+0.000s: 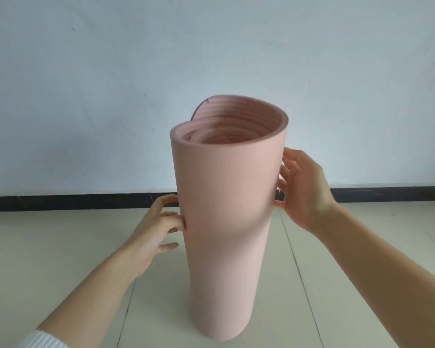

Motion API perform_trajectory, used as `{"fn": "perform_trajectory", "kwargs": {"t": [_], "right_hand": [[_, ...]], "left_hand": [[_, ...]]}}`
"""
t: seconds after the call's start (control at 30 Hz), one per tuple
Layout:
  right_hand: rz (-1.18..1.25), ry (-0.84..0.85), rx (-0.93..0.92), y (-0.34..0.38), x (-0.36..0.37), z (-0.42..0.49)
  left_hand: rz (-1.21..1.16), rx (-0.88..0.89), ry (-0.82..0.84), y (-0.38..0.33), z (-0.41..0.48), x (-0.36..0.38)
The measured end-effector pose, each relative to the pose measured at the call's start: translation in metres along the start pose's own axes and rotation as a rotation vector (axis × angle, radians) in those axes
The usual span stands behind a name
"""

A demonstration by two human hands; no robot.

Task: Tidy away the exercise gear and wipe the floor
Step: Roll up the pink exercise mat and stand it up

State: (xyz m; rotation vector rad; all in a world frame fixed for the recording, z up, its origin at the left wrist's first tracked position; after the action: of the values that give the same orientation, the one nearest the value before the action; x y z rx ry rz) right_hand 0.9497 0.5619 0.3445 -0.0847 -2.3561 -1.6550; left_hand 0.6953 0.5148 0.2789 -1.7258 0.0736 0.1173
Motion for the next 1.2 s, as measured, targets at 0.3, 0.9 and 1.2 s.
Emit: {"fn": "perform_trajectory", "kwargs": {"t": [0.3, 0.9, 1.2], "right_hand": [[-0.558, 0.083, 0.372, 0.077, 0.038, -0.057], [-1.222, -0.099, 0.444, 0.053, 0.052, -0.078], [-1.084, -0.214, 0.667, 0.067, 0.009, -0.100]], "left_hand": [[-0.121, -0.470, -0.061, -0.119, -0.064, 0.003], [0.149, -0.629, -0.034, -0.131, -0.099, 0.015], [0.381, -0.514, 0.105, -0.163, -0.088, 0.060]]}}
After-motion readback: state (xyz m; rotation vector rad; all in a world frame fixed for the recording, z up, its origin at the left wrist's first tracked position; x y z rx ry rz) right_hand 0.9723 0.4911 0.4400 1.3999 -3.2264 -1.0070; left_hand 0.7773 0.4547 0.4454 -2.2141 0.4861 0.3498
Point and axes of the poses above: each hand's wrist, its own z-axis towards the middle knuckle, its own x-axis out of the palm, y = z × x, the point moved 4 cm from there along z, towards the middle knuckle, and after that the axes turned 12 degrees about x, right-handed, at the moved point
